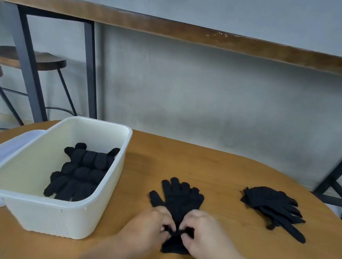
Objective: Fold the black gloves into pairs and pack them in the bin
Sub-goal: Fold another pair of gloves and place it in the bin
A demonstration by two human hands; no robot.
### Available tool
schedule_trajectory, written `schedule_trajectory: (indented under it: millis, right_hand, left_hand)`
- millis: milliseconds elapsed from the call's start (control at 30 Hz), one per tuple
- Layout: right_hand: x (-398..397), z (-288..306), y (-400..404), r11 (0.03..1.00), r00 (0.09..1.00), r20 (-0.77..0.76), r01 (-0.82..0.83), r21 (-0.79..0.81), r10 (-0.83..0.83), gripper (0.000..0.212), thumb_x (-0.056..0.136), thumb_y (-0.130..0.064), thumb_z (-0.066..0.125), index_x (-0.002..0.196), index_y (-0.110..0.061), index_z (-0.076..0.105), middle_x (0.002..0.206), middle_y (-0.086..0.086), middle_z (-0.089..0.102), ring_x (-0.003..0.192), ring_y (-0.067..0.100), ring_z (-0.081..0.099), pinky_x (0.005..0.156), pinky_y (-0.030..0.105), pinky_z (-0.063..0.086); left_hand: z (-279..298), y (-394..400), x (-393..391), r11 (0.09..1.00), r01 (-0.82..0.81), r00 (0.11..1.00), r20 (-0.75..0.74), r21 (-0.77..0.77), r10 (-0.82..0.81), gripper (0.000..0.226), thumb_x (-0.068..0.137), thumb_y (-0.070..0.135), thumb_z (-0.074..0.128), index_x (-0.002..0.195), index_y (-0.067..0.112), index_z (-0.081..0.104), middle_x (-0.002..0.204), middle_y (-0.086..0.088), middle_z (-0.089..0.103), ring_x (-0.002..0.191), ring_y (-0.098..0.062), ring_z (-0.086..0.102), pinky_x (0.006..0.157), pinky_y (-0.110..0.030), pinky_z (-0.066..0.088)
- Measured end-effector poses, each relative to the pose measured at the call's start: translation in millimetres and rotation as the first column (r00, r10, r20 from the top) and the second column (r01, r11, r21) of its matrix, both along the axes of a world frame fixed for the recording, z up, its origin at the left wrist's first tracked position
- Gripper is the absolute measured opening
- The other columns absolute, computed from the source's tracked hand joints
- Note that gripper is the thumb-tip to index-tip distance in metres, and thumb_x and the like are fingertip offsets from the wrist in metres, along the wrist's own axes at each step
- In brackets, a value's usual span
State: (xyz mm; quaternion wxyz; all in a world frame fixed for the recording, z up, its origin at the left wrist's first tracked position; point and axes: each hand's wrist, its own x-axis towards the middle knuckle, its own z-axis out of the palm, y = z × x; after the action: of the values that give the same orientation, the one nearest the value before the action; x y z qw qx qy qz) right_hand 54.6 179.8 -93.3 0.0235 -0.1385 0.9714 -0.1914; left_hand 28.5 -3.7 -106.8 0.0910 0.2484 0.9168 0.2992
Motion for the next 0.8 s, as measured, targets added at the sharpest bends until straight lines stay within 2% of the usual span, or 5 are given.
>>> schedule_trajectory:
  millis: [67, 167, 300, 467, 800]
  right_hand:
    - [0.1, -2.8, -2.1, 0.999, 0.998, -0.062, -0.008, 0.042, 0.010, 0.028, 0.091, -0.038, 0.056, 0.117, -0.034, 0.064, 0.108, -0.018, 0.054, 0.105, 0.003, 0.042, 0.085, 0.019, 0.038]
    - [-0.4, -4.4, -4.5, 0.996, 0.993, -0.109, -0.039, 0.083, 0.048, 0.034, 0.092, -0.041, 0.054, 0.125, -0.037, 0.059, 0.107, -0.017, 0.055, 0.108, 0.006, 0.041, 0.088, 0.021, 0.037]
    - [-0.1, -5.5, -2.6, 0.999, 0.984, -0.177, -0.015, 0.041, 0.022, 0.031, 0.097, -0.040, 0.049, 0.124, -0.036, 0.064, 0.104, -0.019, 0.061, 0.104, 0.002, 0.045, 0.084, 0.018, 0.040]
    - [6.7, -7.5, -3.3, 0.999, 0.980, -0.196, -0.026, 0.034, 0.032, 0.029, 0.097, -0.039, 0.048, 0.119, -0.037, 0.066, 0.098, -0.019, 0.059, 0.099, 0.000, 0.044, 0.077, 0.016, 0.040]
    - [17.2, -14.6, -7.6, 0.995, 0.978, -0.201, -0.034, 0.098, 0.053, 0.032, 0.094, -0.042, 0.044, 0.116, -0.034, 0.066, 0.094, -0.017, 0.055, 0.095, 0.002, 0.043, 0.066, 0.011, 0.030]
  left_hand:
    - [-8.2, 0.2, 3.2, 1.000, -0.007, 0.998, -0.060, 0.012, 0.008, 0.022, 0.090, 0.022, 0.063, 0.111, 0.026, 0.066, 0.111, 0.019, 0.049, 0.091, 0.000, 0.049, 0.082, -0.011, 0.042]
    - [-13.1, -0.8, 6.2, 0.999, -0.009, 0.993, -0.118, 0.037, 0.013, 0.027, 0.088, 0.032, 0.065, 0.114, 0.029, 0.057, 0.111, 0.021, 0.037, 0.093, 0.002, 0.043, 0.077, -0.007, 0.034]
    - [-18.1, -5.3, 8.8, 0.997, -0.047, 0.988, -0.147, 0.063, 0.055, 0.036, 0.086, 0.040, 0.065, 0.116, 0.033, 0.046, 0.114, 0.023, 0.033, 0.101, 0.003, 0.041, 0.085, -0.010, 0.036]
    - [-20.0, -4.9, 12.5, 0.997, -0.062, 0.980, -0.185, 0.051, 0.071, 0.038, 0.089, 0.045, 0.060, 0.122, 0.034, 0.044, 0.118, 0.023, 0.033, 0.104, 0.003, 0.038, 0.091, -0.011, 0.030]
    - [-24.1, -6.1, 13.4, 0.997, -0.058, 0.974, -0.217, 0.041, 0.065, 0.041, 0.091, 0.045, 0.056, 0.128, 0.033, 0.044, 0.124, 0.018, 0.031, 0.111, 0.001, 0.037, 0.102, -0.017, 0.032]
